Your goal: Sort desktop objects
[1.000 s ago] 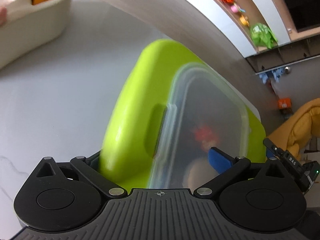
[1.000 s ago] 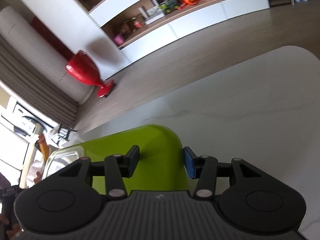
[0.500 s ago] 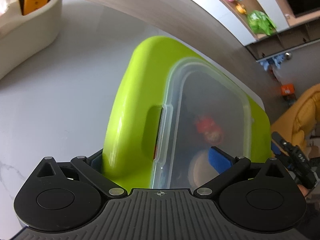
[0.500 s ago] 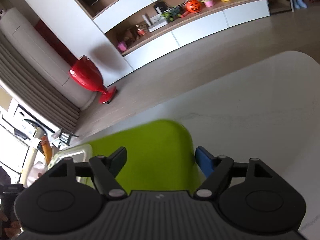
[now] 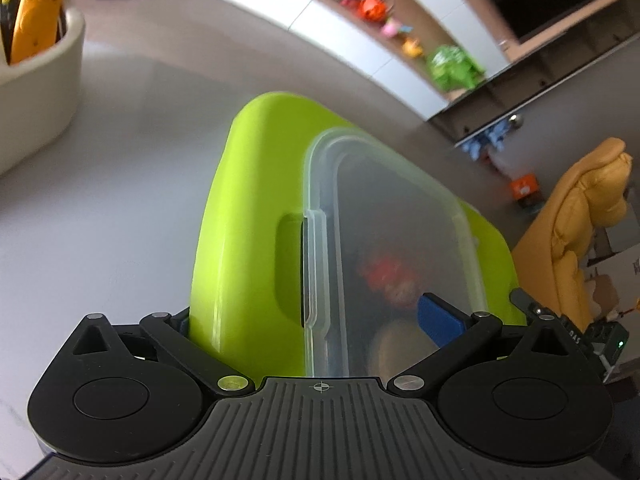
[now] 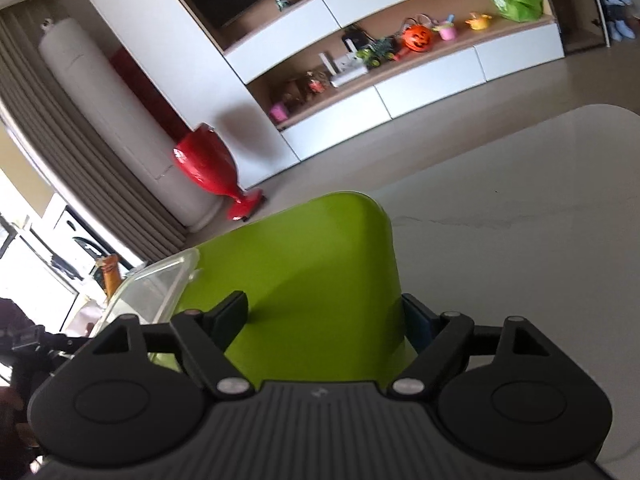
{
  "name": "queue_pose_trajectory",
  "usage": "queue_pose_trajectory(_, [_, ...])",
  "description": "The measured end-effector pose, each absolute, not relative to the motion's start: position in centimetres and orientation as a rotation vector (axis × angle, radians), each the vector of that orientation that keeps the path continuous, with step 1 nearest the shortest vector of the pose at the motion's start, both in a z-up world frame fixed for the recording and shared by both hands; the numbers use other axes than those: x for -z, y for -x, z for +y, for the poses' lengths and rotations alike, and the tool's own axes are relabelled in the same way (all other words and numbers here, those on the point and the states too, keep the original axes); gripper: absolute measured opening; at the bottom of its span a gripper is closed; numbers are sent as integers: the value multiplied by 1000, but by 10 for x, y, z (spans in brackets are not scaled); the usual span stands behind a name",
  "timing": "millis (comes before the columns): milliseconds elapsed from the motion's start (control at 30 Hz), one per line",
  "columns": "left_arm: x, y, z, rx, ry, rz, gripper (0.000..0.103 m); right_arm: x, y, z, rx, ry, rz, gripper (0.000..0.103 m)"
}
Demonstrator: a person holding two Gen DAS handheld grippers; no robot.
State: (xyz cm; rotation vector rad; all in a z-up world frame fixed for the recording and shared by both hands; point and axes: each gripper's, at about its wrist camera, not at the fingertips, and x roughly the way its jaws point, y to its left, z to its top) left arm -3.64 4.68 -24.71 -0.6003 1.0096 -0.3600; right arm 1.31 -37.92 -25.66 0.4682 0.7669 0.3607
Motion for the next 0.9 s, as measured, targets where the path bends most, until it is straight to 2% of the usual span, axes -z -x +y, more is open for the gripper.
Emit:
queue_pose_trajectory(300, [226,89,57,304,546,911,103,251,22,-374,-376,-506,738,79])
queue_pose_trajectory(467, [227,100,80,252,615,951,103,244,44,-360,-372,-516,757,78])
queue_pose_trajectory(600, [229,77,86,218,649,953,103,233,46,-350,-317,-512,740,73])
queue_pose_trajectory(700, [220,52,73,215,572,994,103,242,46,-357,-252,-582,745,73])
queue_pose_trajectory(800, [220,33,75,207,633,1065,103,253,50,-372,-217,-670,708,67])
queue_pose_trajectory(900, [208,52,91,209,675,1009,103,255,57,-383,-173,-733,693,65])
